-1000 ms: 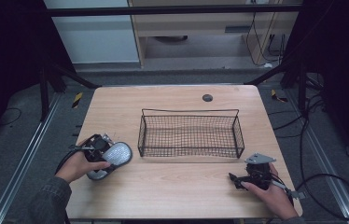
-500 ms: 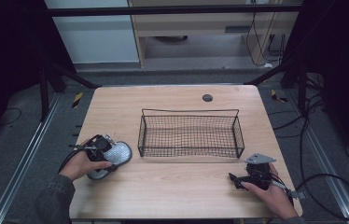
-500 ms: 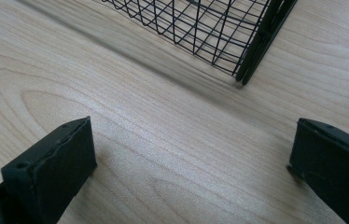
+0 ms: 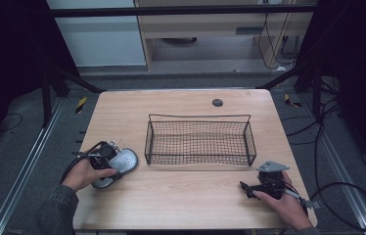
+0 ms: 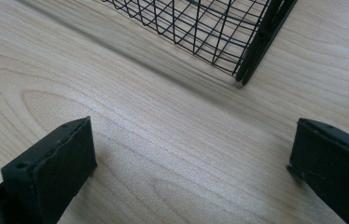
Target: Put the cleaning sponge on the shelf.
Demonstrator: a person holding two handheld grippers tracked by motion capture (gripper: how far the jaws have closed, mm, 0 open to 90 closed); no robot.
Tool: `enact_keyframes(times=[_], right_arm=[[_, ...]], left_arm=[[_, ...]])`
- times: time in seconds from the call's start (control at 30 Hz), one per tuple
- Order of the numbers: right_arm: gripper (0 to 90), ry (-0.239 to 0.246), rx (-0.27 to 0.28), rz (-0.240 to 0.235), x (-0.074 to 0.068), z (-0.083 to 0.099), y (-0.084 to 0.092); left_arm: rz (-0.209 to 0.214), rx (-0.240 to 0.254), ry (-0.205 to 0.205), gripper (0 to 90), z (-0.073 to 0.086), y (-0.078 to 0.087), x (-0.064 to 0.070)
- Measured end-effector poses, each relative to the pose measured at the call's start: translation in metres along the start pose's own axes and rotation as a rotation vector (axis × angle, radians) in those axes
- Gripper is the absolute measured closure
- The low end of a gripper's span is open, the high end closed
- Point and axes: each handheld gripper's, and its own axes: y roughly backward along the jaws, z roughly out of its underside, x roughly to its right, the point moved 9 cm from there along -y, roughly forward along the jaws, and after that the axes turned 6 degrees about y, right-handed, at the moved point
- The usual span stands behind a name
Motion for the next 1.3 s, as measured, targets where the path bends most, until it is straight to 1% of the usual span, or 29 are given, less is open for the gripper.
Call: enact_keyframes(times=[0.07, 0.1, 0.13, 0.33, 0.4, 0.43, 0.6, 0.63, 0.7, 0.83, 1.03, 1.13, 1.3], right_arm=[[0.4, 0.002, -0.001, 0.001, 0.000, 0.000, 0.000], [0.4, 0.002, -0.001, 0.001, 0.000, 0.000, 0.000], [0.4, 0.001, -0.001, 0.001, 0.000, 0.000, 0.000], [0.4, 0.002, -0.001, 0.002, 0.000, 0.000, 0.000], [0.4, 0.002, -0.001, 0.001, 0.000, 0.000, 0.000], [0.4, 0.003, 0.000, 0.001, 0.000, 0.000, 0.000], [0.4, 0.003, 0.000, -0.001, 0.000, 0.000, 0.000], [0.4, 0.003, 0.000, -0.001, 0.000, 0.000, 0.000], [0.4, 0.003, 0.000, -0.001, 0.000, 0.000, 0.000], [0.4, 0.005, 0.001, -0.002, 0.000, 0.000, 0.000], [0.4, 0.005, 0.001, -0.002, 0.000, 0.000, 0.000], [0.4, 0.006, 0.000, -0.003, 0.000, 0.000, 0.000], [0.4, 0.007, 0.001, -0.004, 0.000, 0.000, 0.000]], left_arm=[[0.000, 0.022, -0.006, 9.7, -0.001, 0.006, 0.002], [0.000, 0.022, -0.006, 9.7, -0.001, 0.006, 0.002], [-0.007, 0.045, -0.012, 9.7, -0.002, 0.011, 0.004], [-0.029, 0.089, -0.018, 9.7, -0.002, 0.026, 0.004], [-0.030, 0.090, -0.024, 9.8, -0.002, 0.028, 0.005], [-0.039, 0.099, -0.029, 9.8, -0.003, 0.034, 0.005], [-0.056, 0.131, -0.051, 10.1, -0.010, 0.050, 0.006], [-0.056, 0.131, -0.051, 10.2, -0.010, 0.050, 0.006], [-0.073, 0.143, -0.065, 10.4, -0.014, 0.060, 0.006], [-0.089, 0.165, -0.086, 10.8, -0.020, 0.074, 0.008], [-0.106, 0.176, -0.126, 11.5, -0.027, 0.088, 0.011], [-0.113, 0.184, -0.139, 11.5, -0.031, 0.096, 0.012], [-0.126, 0.207, -0.143, 11.5, -0.038, 0.109, 0.012]])
